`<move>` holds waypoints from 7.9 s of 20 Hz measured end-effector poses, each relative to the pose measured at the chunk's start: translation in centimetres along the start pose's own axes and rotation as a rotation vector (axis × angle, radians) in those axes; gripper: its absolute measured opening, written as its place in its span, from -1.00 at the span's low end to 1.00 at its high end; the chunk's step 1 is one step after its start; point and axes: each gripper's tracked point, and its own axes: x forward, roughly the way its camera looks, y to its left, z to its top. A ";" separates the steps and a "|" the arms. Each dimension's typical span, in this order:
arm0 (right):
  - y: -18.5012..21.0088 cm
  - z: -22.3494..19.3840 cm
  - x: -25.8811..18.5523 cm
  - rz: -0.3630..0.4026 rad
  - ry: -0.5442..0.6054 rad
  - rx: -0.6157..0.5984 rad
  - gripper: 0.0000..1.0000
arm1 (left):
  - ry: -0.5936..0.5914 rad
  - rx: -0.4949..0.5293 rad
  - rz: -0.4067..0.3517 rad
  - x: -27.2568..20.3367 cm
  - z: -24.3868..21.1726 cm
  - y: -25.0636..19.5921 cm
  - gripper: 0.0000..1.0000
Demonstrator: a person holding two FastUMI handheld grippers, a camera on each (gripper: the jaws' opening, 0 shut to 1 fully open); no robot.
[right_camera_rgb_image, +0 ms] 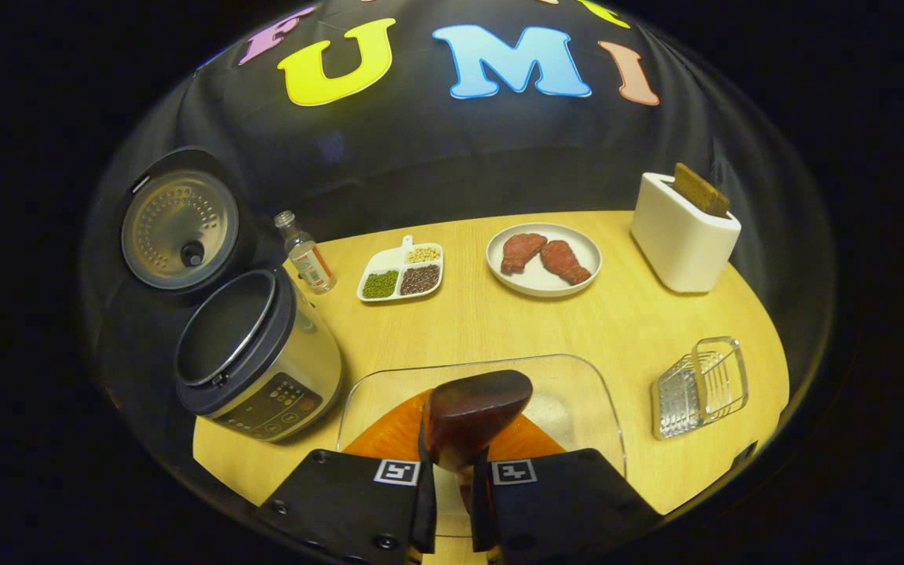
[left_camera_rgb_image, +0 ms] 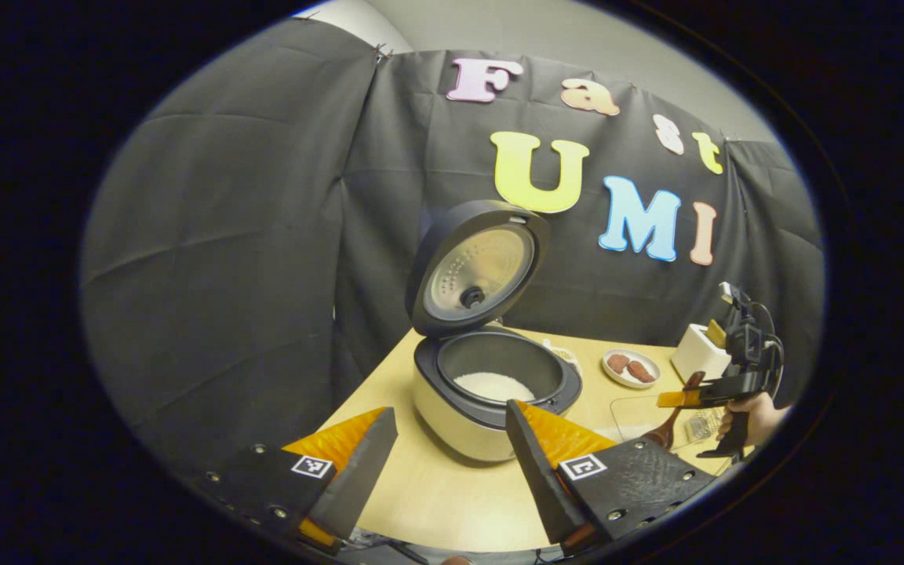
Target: Close the left gripper, press the button to open the rice cooker; take a wooden spoon from the chopstick holder with the right hand, scoop a spoonful of rice and pour it into the rice cooker, then put the wooden spoon back into the chopstick holder.
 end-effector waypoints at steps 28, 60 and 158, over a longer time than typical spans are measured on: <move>-7.3 6.8 -5.5 0.120 -0.057 0.833 -0.62 | -0.016 0.028 0.025 -1.4 0.2 0.8 0.69; 19.1 19.0 -2.1 0.473 -0.031 0.542 -0.63 | 0.000 -0.153 0.335 -5.5 -3.7 13.3 0.69; -31.6 8.0 -6.6 -0.086 -0.314 0.470 0.96 | 0.083 0.032 0.287 -8.3 -1.7 -15.1 0.69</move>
